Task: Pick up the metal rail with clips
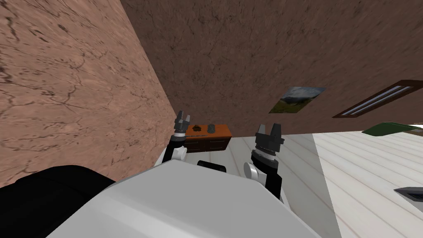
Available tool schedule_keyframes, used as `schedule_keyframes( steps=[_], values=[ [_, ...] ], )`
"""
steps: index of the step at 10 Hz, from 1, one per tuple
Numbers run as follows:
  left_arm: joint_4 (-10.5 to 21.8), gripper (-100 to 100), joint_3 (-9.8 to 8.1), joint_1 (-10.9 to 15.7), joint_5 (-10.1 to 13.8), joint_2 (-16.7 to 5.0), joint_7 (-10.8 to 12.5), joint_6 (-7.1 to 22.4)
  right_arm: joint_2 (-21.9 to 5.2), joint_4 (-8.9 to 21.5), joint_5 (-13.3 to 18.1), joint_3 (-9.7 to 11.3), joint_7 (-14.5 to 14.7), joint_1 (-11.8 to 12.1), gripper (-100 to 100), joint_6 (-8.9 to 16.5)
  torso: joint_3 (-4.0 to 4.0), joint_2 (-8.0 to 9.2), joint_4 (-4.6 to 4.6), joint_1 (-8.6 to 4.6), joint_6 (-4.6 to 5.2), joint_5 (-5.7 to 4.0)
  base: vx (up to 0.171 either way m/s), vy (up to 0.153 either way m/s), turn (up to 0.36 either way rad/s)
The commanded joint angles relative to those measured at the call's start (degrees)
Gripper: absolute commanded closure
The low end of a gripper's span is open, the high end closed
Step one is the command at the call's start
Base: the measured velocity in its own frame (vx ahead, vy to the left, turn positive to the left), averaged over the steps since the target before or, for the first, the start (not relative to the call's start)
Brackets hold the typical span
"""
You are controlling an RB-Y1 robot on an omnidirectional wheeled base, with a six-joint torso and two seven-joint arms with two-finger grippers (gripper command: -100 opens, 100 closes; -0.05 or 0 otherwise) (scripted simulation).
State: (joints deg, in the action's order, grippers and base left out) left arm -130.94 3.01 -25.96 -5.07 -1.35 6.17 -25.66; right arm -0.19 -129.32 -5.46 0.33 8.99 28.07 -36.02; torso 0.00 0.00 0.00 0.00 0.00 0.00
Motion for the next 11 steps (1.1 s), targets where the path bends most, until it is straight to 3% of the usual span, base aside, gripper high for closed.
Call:
schedule_keyframes(
  steps=[1, 8, 9, 11],
  values=[
    [1.91, -100, -0.13, 0.66, 1.38, -1.48, 0.27, 2.07, 0.00, 0.00, 0.00, 0.00, 0.00, 0.00, 0, 0.00, 0.00, 0.00, 0.00, 0.00, 0.00, 0.00, 0.011, 0.013, -0.121],
    [12.11, -100, -0.81, 4.21, 8.46, -6.79, 1.63, 12.17, 0.00, 0.00, 0.00, 0.00, 0.00, 0.00, 0, 0.00, -0.05, -0.09, -0.02, 0.16, 0.00, 0.04, 0.019, 0.034, -0.134],
    [12.39, -100, -0.81, 4.21, 8.46, -6.79, 1.63, 12.77, 0.00, 0.00, 0.00, 0.00, 0.00, 0.00, 0, 0.00, -0.06, -0.10, -0.02, 0.16, 0.01, 0.04, 0.016, 0.035, -0.036],
    [16.06, -100, -1.09, 5.67, 11.30, -8.61, 2.16, 16.55, 0.00, 0.00, 0.00, 0.00, 0.00, 0.00, 0, 0.00, -0.06, -0.09, -0.02, 0.13, 0.00, 0.03, 0.019, 0.033, -0.140]
  ],
)
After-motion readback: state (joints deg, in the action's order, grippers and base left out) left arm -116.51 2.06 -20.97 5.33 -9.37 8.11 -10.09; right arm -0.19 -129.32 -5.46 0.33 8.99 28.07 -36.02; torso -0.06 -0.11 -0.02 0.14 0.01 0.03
